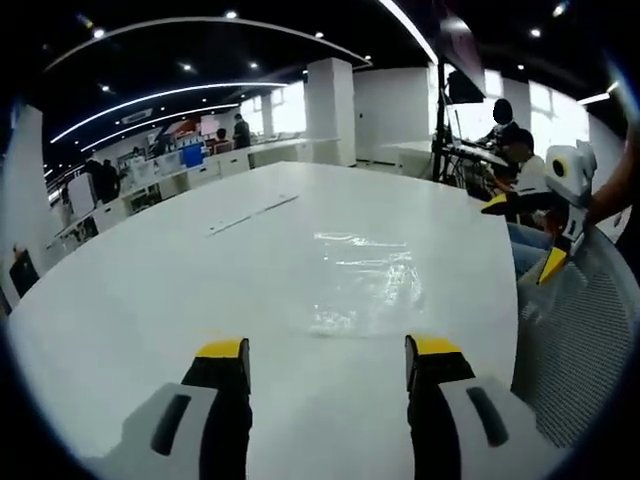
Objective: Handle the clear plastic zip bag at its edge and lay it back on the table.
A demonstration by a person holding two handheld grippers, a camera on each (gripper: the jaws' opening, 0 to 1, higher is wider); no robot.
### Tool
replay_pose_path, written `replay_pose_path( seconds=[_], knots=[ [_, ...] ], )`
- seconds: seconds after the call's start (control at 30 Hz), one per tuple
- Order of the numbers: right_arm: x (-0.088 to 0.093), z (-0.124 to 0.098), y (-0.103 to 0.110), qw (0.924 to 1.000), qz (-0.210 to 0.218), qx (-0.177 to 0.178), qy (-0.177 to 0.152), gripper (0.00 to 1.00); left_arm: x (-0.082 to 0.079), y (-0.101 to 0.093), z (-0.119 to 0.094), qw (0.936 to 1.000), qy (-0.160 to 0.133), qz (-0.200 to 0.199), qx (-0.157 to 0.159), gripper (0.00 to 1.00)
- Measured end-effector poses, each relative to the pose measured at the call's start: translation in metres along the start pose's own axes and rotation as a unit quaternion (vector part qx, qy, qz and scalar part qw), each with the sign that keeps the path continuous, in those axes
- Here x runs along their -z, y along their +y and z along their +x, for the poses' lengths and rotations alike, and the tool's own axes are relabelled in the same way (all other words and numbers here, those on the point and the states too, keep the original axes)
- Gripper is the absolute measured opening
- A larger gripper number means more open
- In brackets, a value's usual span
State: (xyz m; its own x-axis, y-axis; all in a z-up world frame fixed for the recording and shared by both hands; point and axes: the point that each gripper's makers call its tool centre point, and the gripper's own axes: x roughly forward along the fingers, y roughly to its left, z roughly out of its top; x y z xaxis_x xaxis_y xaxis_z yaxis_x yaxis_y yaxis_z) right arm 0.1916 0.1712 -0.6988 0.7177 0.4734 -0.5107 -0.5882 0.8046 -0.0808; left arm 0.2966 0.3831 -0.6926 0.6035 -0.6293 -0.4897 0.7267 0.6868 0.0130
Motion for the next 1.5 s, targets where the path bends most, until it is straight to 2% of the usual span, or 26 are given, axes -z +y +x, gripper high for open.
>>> replay_pose_path(
  seconds=[0.33,0.73,1.07,1.5],
  knots=[
    [0.0,0.0,0.0,1.0,0.0,0.0,0.002,0.96,0.005,0.005,0.013,0.9998,0.007,-0.016,0.006,0.55],
    [0.002,0.0,0.002,1.0,-0.002,-0.004,0.006,0.95,0.007,0.022,0.033,0.9988,0.009,-0.046,0.012,0.48],
    [0.003,0.001,0.002,0.9999,-0.003,-0.007,0.009,0.94,0.015,0.032,0.049,0.9983,0.024,-0.051,0.017,0.41],
    [0.004,0.002,0.001,0.9999,-0.002,-0.007,0.013,0.93,0.016,0.034,0.067,0.9967,0.036,-0.068,0.027,0.36]
  ],
)
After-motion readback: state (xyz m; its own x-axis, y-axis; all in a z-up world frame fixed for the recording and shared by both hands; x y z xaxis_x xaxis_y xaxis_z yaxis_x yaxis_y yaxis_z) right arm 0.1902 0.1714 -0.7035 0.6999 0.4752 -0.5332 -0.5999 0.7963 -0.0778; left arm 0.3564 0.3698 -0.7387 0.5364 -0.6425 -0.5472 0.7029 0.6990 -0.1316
